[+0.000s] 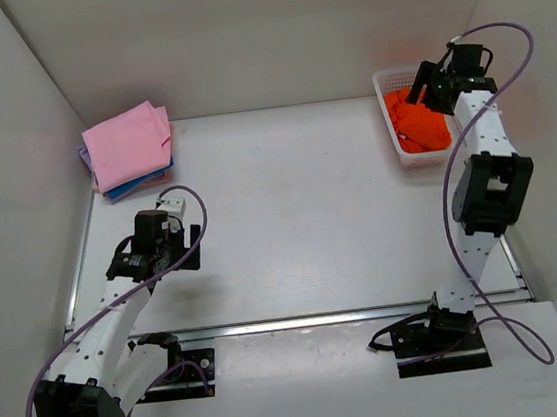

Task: Fold and stack the t-shirts
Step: Grab crumpled tshirt from bin with the right arm, then move the tshirt to the center of the board

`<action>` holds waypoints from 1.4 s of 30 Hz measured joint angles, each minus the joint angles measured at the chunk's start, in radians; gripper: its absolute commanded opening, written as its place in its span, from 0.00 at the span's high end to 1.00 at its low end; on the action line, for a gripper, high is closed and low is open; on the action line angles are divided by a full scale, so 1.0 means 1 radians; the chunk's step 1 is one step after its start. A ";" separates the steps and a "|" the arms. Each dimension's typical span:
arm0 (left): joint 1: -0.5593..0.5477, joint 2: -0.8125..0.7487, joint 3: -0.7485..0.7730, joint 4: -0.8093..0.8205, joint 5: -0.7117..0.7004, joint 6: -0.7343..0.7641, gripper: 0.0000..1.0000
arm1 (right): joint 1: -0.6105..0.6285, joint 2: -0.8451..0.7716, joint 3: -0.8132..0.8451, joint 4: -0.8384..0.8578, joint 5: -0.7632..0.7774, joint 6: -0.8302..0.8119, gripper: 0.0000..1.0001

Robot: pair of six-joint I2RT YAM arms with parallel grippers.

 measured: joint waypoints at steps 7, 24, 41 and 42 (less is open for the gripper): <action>0.030 -0.015 -0.020 0.027 0.045 0.001 0.02 | -0.029 0.555 0.530 -0.145 0.031 -0.025 0.23; 0.049 -0.043 -0.061 0.091 0.130 -0.041 1.00 | -0.047 0.702 0.744 -0.315 -0.070 -0.033 1.00; -0.028 -0.296 -0.017 -0.034 0.060 -0.065 1.00 | 0.320 -0.697 0.150 0.097 -0.137 0.029 1.00; -0.033 -0.306 -0.014 -0.042 0.051 -0.068 1.00 | 0.366 -0.762 0.111 0.129 -0.138 0.032 1.00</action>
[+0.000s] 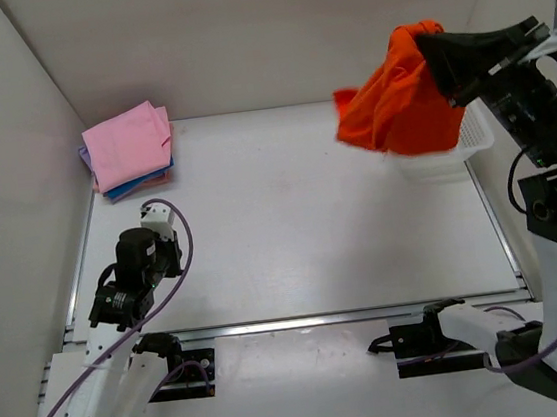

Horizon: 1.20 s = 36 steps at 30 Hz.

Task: Fold and stack the t-shirts
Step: Move the tshirt to the center of the board

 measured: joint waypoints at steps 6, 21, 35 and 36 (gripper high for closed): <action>-0.001 -0.010 0.024 -0.031 -0.021 -0.015 0.90 | 0.225 -0.017 -0.262 0.099 0.058 0.029 1.00; 0.002 0.039 0.034 0.029 0.028 -0.040 0.56 | 0.414 0.576 -0.639 -0.034 0.063 0.126 0.55; -0.340 0.700 -0.025 0.681 0.275 -0.565 0.52 | 0.235 0.114 -1.116 0.002 0.101 0.117 0.55; -0.353 0.750 -0.005 0.708 0.275 -0.585 0.52 | 0.227 0.097 -1.139 -0.010 0.101 0.116 0.56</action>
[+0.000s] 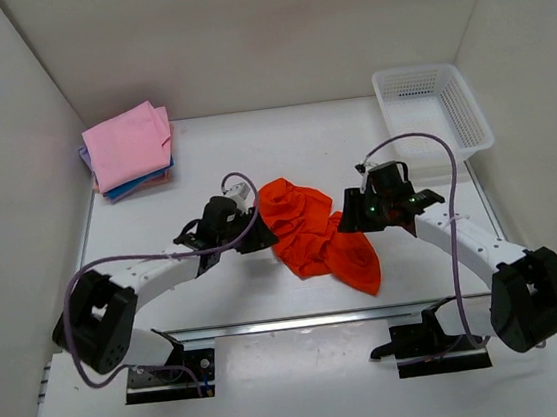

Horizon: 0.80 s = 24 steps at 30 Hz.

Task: Fold and stack the t-shirts
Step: Move the tshirt to the center of the board, then flatten out the tshirt

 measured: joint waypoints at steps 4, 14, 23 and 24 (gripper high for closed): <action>-0.045 0.147 0.107 0.072 -0.003 -0.066 0.52 | -0.050 -0.089 -0.106 -0.013 -0.003 0.001 0.56; -0.125 0.378 0.228 0.093 -0.014 -0.102 0.58 | -0.011 -0.121 -0.187 -0.066 -0.018 0.001 0.57; -0.122 0.287 0.224 -0.017 -0.089 -0.059 0.58 | 0.108 -0.083 -0.228 -0.070 0.007 0.006 0.58; -0.122 0.271 0.226 -0.034 -0.099 -0.047 0.58 | 0.115 -0.071 -0.229 -0.071 0.011 0.006 0.57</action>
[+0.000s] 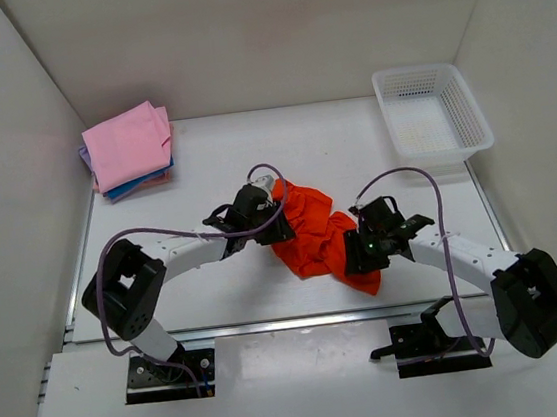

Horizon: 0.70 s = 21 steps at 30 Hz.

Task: Fold and stack the t-shirts
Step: Flatten out the tshirt

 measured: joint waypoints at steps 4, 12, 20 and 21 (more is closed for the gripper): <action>0.001 -0.047 0.011 -0.072 -0.047 0.045 0.57 | 0.026 0.032 -0.012 0.002 0.011 -0.003 0.57; -0.018 -0.022 0.028 -0.166 -0.106 0.108 0.58 | 0.060 0.042 -0.014 0.010 0.014 -0.004 0.58; -0.035 0.087 0.056 -0.191 -0.121 0.131 1.00 | 0.096 0.053 -0.009 0.009 0.035 -0.014 0.63; -0.035 0.092 0.061 -0.191 -0.119 0.134 1.00 | 0.104 0.057 -0.005 0.006 0.042 -0.019 0.70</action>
